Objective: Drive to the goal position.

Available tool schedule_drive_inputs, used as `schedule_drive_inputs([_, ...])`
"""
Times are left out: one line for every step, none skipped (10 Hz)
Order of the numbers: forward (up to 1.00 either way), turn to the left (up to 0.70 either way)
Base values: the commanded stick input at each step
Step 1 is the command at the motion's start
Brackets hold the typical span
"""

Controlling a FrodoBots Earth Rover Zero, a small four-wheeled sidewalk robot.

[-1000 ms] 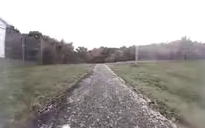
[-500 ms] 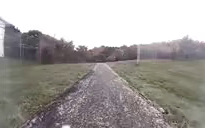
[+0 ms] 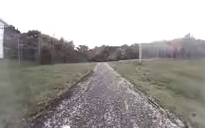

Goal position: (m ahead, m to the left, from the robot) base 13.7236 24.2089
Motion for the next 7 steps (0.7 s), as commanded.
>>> schedule_drive_inputs([0.70, 0.17])
schedule_drive_inputs([0.70, 0.34])
schedule_drive_inputs([0.70, 0.29])
schedule_drive_inputs([0.70, 0.12])
schedule_drive_inputs([0.70, 0.00])
schedule_drive_inputs([0.70, 0.00])
schedule_drive_inputs([0.70, 0.00])
